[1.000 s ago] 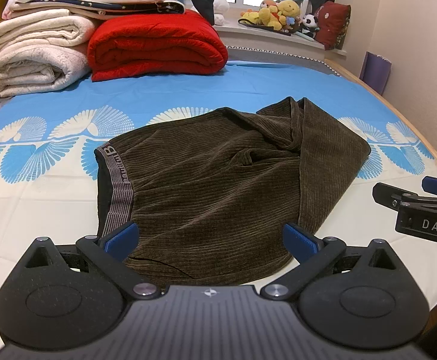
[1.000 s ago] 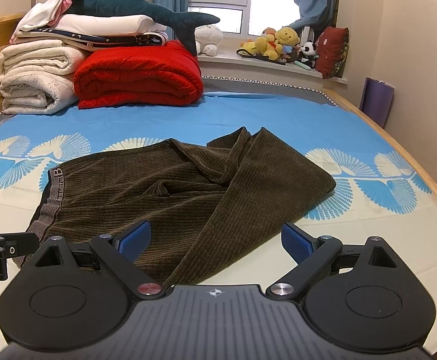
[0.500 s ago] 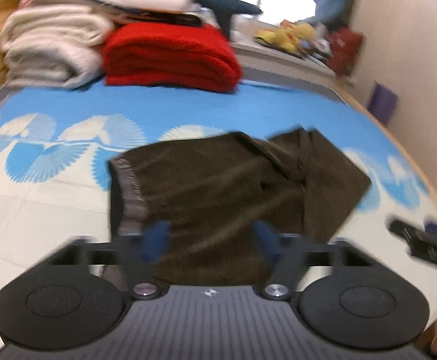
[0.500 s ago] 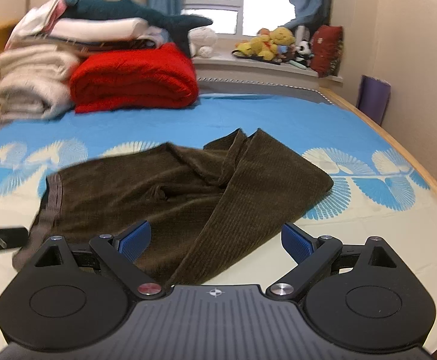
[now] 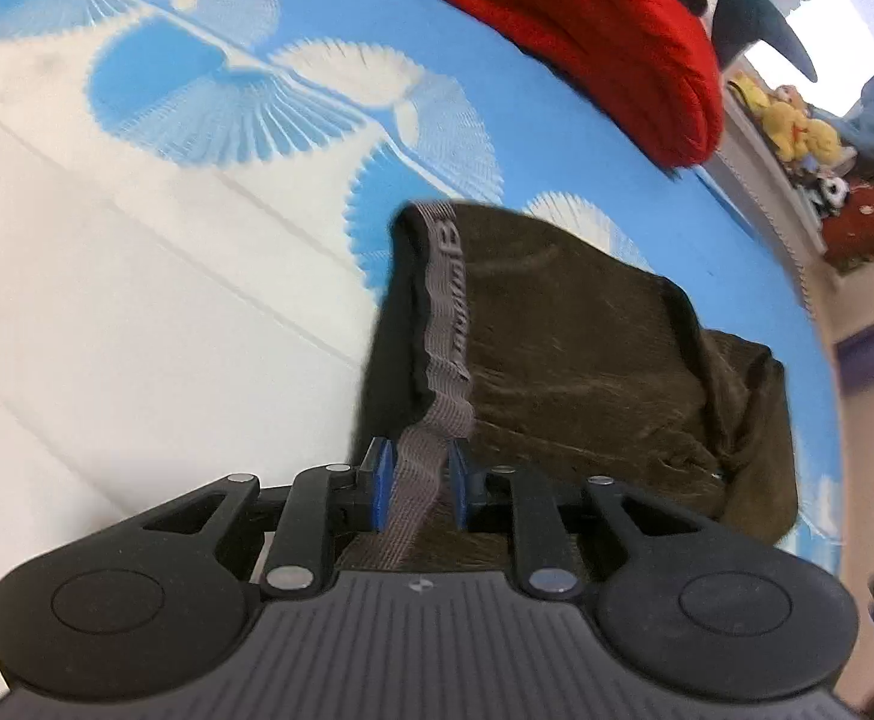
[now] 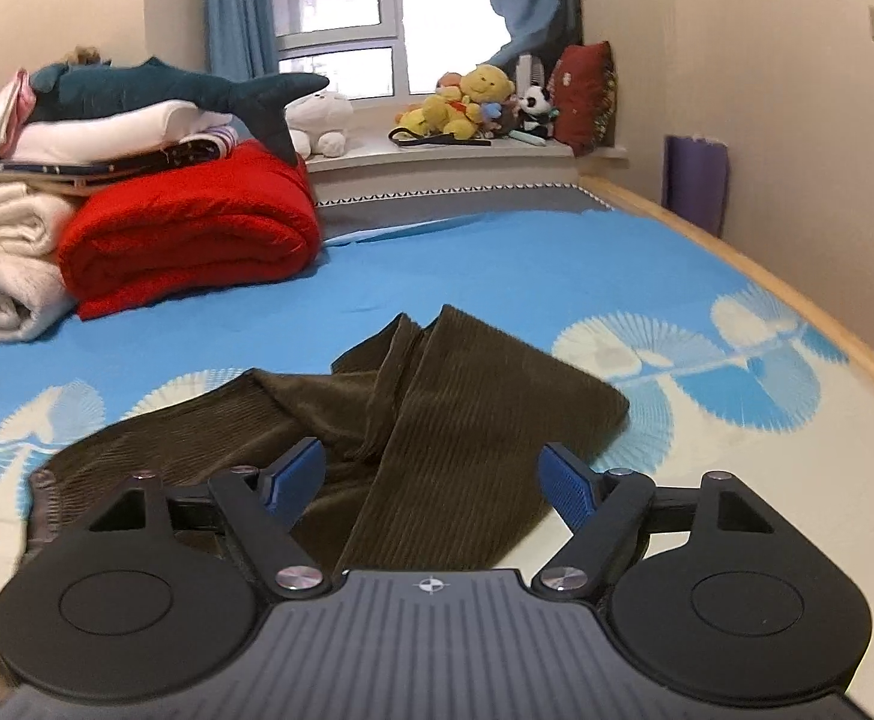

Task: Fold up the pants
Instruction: 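Grasp the grey waistband of the pants with the left tool, then grasp a pant leg with the right tool while the left tool holds the waistband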

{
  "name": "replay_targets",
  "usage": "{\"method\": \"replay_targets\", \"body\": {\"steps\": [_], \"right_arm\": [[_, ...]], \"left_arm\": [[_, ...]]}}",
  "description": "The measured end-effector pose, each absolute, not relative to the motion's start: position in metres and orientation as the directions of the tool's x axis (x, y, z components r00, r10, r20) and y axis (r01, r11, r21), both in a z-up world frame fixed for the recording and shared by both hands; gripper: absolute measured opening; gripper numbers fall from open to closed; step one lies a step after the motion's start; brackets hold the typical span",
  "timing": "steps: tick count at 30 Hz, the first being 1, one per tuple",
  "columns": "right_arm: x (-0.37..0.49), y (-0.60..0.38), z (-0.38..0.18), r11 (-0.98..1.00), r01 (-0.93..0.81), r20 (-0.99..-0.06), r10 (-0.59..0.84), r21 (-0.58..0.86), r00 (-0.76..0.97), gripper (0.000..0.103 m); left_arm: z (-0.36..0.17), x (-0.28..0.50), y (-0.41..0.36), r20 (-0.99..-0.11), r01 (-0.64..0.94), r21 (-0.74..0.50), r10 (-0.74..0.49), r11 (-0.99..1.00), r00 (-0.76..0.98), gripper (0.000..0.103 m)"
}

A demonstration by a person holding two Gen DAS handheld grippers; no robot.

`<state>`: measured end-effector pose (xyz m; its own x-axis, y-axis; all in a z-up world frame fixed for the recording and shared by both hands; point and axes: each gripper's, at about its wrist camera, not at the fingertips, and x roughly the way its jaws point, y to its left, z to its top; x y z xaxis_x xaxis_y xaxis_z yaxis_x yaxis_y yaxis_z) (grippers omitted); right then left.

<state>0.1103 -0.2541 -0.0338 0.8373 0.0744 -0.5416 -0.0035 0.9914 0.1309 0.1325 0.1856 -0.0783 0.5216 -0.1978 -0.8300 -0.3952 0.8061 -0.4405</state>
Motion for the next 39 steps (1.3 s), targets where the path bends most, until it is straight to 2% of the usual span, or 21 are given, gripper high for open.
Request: {"method": "replay_targets", "body": {"steps": [2, 3, 5, 7, 10, 15, 20, 21, 22, 23, 24, 25, 26, 28, 32, 36, 38, 39], "right_arm": [[0.133, -0.249, -0.044, 0.991, -0.021, -0.561, 0.094, 0.135, 0.822, 0.080], [0.147, -0.244, -0.053, 0.990, -0.031, -0.581, 0.105, 0.136, 0.807, 0.080], [0.165, -0.234, -0.069, 0.991, -0.047, -0.632, 0.117, 0.126, 0.766, 0.080], [0.182, -0.218, -0.090, 0.991, -0.066, -0.693, 0.127, 0.114, 0.710, 0.078], [0.208, -0.194, -0.122, 0.992, -0.090, -0.780, 0.121, 0.083, 0.614, 0.079], [0.236, -0.171, -0.175, 0.992, -0.125, -0.885, 0.059, 0.001, 0.463, 0.079], [0.247, -0.173, -0.198, 0.990, -0.133, -0.913, 0.011, -0.047, 0.407, 0.079], [0.247, -0.174, -0.195, 0.991, -0.126, -0.913, 0.013, -0.043, 0.408, 0.075], [0.247, -0.174, -0.191, 0.992, -0.120, -0.911, 0.010, -0.043, 0.413, 0.060], [0.245, -0.176, -0.186, 0.992, -0.118, -0.908, 0.014, -0.039, 0.419, 0.051], [0.244, -0.177, -0.181, 0.993, -0.116, -0.906, 0.023, -0.029, 0.423, 0.031], [0.241, -0.181, -0.175, 0.993, -0.115, -0.903, 0.040, -0.011, 0.427, 0.014], [0.238, -0.185, -0.168, 0.994, -0.114, -0.898, 0.055, 0.006, 0.436, 0.007], [0.231, -0.193, -0.153, 0.995, -0.097, -0.871, 0.059, 0.012, 0.488, 0.007], [0.198, -0.231, -0.093, 0.993, -0.053, -0.764, 0.113, 0.103, 0.636, 0.006], [0.138, -0.263, -0.031, 0.947, -0.238, -0.584, 0.321, 0.216, 0.745, 0.006], [0.115, -0.275, -0.020, 0.869, -0.385, -0.544, 0.495, 0.312, 0.677, 0.007], [0.105, -0.275, -0.022, 0.823, -0.447, -0.542, 0.568, 0.351, 0.619, 0.007]], "left_arm": [[-0.089, 0.142, 0.184, -0.855, -0.378, -0.374, -0.157, 0.847, 0.494, 0.022], [-0.095, 0.146, 0.187, -0.859, -0.382, -0.378, -0.165, 0.843, 0.485, 0.022], [-0.107, 0.152, 0.192, -0.839, -0.371, -0.431, -0.215, 0.823, 0.499, 0.033], [-0.117, 0.157, 0.192, -0.854, -0.368, -0.420, -0.224, 0.829, 0.469, 0.037], [-0.126, 0.161, 0.190, -0.859, -0.343, -0.414, -0.238, 0.843, 0.453, 0.055], [-0.146, 0.170, 0.187, -0.871, -0.342, -0.419, -0.266, 0.841, 0.413, 0.062], [-0.165, 0.182, 0.171, -0.909, -0.300, -0.353, -0.248, 0.886, 0.335, 0.062], [-0.165, 0.183, 0.167, -0.911, -0.285, -0.340, -0.239, 0.896, 0.337, 0.062], [-0.164, 0.185, 0.163, -0.912, -0.267, -0.329, -0.230, 0.906, 0.341, 0.060], [-0.164, 0.185, 0.158, -0.912, -0.245, -0.319, -0.225, 0.916, 0.343, 0.051], [-0.163, 0.184, 0.153, -0.914, -0.222, -0.300, -0.214, 0.928, 0.344, 0.048], [-0.162, 0.182, 0.147, -0.918, -0.199, -0.269, -0.188, 0.942, 0.349, 0.039], [-0.160, 0.182, 0.144, -0.921, -0.181, -0.246, -0.171, 0.952, 0.351, 0.030], [-0.153, 0.177, 0.142, -0.917, -0.178, -0.229, -0.151, 0.957, 0.370, 0.016], [-0.103, 0.157, 0.154, -0.820, -0.176, -0.332, -0.192, 0.927, 0.539, 0.012], [-0.038, 0.116, 0.175, -0.672, -0.128, -0.400, -0.196, 0.908, 0.714, 0.010], [-0.022, 0.094, 0.189, -0.651, -0.146, -0.384, -0.155, 0.912, 0.743, 0.010], [-0.020, 0.083, 0.198, -0.668, -0.182, -0.361, -0.117, 0.914, 0.735, 0.010]]}}
